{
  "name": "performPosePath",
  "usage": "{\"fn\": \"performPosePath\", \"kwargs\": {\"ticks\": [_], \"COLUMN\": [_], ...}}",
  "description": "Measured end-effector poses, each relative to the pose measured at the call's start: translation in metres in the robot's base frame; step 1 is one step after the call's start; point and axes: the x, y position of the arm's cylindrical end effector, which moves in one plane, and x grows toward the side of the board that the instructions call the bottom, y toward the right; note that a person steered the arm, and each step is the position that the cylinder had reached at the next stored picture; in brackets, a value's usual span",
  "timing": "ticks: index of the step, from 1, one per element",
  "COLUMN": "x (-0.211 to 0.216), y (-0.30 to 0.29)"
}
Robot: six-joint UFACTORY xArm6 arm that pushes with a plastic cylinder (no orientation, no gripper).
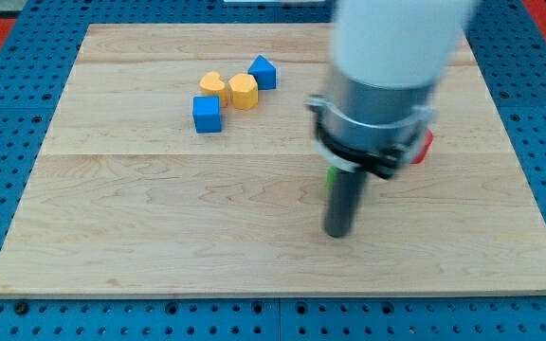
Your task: Push the green star bottom left of the red circle
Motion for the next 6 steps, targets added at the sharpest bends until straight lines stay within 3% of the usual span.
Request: {"fn": "performPosePath", "kwargs": {"ticks": [1,2,4,5,6], "x": [-0.057,-0.087,-0.072,-0.058,-0.082], "y": [0.024,0.027,0.034,0.075,0.091]}}
